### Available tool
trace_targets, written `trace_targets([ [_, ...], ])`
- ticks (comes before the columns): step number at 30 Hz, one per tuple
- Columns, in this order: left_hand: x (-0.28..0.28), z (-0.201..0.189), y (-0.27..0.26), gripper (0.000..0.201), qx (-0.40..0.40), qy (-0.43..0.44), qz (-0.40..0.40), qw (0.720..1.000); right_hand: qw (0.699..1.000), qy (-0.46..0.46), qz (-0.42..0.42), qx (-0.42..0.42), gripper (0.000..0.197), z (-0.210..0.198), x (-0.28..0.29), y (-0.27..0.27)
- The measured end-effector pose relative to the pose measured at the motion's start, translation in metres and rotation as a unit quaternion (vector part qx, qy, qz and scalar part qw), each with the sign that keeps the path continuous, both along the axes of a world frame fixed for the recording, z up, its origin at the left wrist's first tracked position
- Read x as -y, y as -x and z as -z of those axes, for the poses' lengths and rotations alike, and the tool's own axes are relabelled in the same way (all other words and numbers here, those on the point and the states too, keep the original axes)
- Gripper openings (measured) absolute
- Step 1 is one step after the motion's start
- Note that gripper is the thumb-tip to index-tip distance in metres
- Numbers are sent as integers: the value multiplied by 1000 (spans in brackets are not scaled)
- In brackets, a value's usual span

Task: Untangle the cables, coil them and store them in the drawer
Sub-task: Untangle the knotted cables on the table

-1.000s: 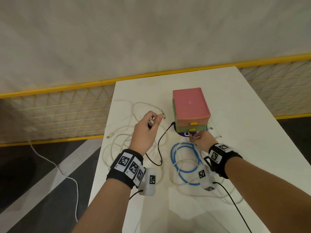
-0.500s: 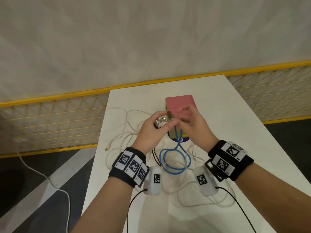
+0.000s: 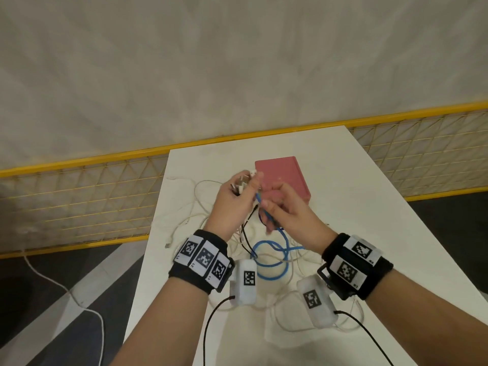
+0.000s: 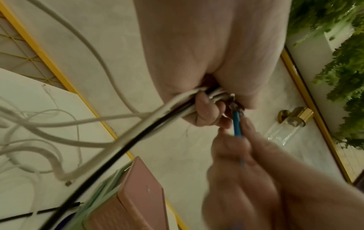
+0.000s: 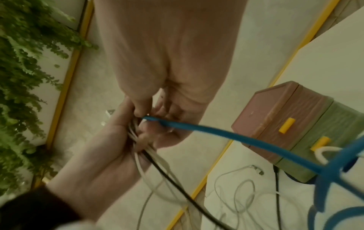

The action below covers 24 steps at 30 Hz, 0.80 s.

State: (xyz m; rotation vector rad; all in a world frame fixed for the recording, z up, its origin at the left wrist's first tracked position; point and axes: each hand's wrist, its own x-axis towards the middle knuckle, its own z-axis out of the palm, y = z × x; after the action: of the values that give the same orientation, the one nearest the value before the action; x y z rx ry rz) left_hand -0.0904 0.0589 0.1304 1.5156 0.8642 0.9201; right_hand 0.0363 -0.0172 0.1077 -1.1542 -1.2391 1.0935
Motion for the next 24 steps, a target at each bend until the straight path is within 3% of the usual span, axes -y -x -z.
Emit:
trace_targets([
  [1,-3,-2,0,29,24,6,-17,1000,999,13,-26,18,7,3,2,0],
  [3,-9,-8,3,33,120,48,-35,991,996,47,-61,53,24,13,8,-5],
  [5,-16,-15,9,33,216,111,-37,969,990,66,-64,103,30,22,13,-17],
  [7,-23,-20,20,31,250,145,-44,956,983,70,-47,161,29,28,16,-32],
  [9,-26,-22,29,27,211,138,-38,967,979,69,-20,190,26,27,16,-44],
  [12,-15,-20,23,12,-25,19,18,999,976,33,37,210,27,11,9,-51],
  [13,-9,-20,17,9,-104,-20,49,993,976,14,54,212,27,4,6,-50],
  [16,1,-12,6,40,-226,-83,139,961,974,-29,51,217,25,-15,-3,-45],
  [17,0,-13,5,43,-239,-99,122,958,974,-31,41,220,24,-18,-4,-45],
  [19,-8,-20,8,29,-232,-119,32,965,974,-21,32,224,26,-18,-4,-50],
  [22,-22,-28,19,24,-150,-112,-126,974,975,18,38,216,24,-7,-3,-66],
  [24,-26,-28,25,19,-149,-124,-198,961,976,39,44,212,26,-1,-4,-70],
])
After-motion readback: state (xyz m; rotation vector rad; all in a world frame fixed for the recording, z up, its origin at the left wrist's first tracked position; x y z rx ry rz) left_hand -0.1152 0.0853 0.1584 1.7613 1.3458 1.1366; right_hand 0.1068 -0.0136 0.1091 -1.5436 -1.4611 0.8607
